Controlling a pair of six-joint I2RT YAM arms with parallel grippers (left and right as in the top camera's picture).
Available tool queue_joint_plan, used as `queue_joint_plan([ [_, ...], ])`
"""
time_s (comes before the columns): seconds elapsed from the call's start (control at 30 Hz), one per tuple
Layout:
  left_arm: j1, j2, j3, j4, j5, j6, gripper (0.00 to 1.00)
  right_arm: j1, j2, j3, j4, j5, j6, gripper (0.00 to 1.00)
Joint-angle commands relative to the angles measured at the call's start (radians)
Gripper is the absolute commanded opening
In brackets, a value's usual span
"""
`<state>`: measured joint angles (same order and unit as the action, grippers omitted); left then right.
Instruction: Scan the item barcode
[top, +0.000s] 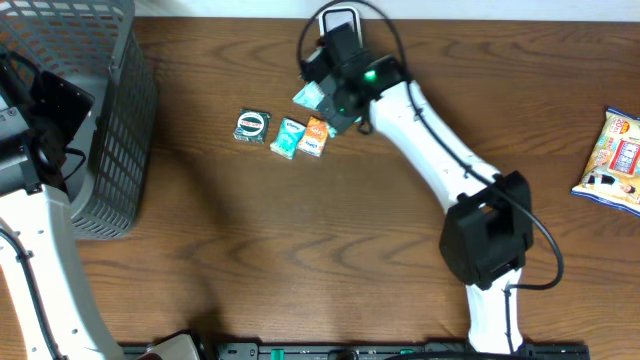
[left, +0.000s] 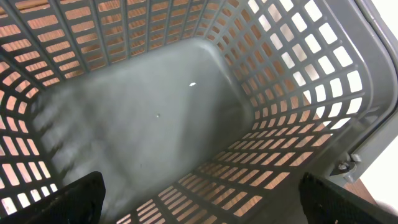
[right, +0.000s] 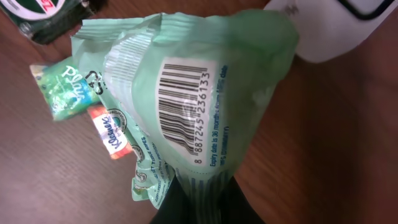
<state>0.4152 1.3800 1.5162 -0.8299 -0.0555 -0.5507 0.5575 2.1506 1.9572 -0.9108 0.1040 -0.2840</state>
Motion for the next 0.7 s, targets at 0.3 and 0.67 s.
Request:
queue_joint_plan([
  [0.3, 0.003, 0.000, 0.006, 0.000, -0.009, -0.005, 0.98, 0.071, -0.051, 0.026, -0.019, 0.203, 0.026, 0.01],
  [0.67, 0.003, 0.000, 0.006, 0.000, -0.009, -0.005, 0.98, -0.040, -0.263, 0.025, -0.200, -0.201, -0.005, 0.01],
])
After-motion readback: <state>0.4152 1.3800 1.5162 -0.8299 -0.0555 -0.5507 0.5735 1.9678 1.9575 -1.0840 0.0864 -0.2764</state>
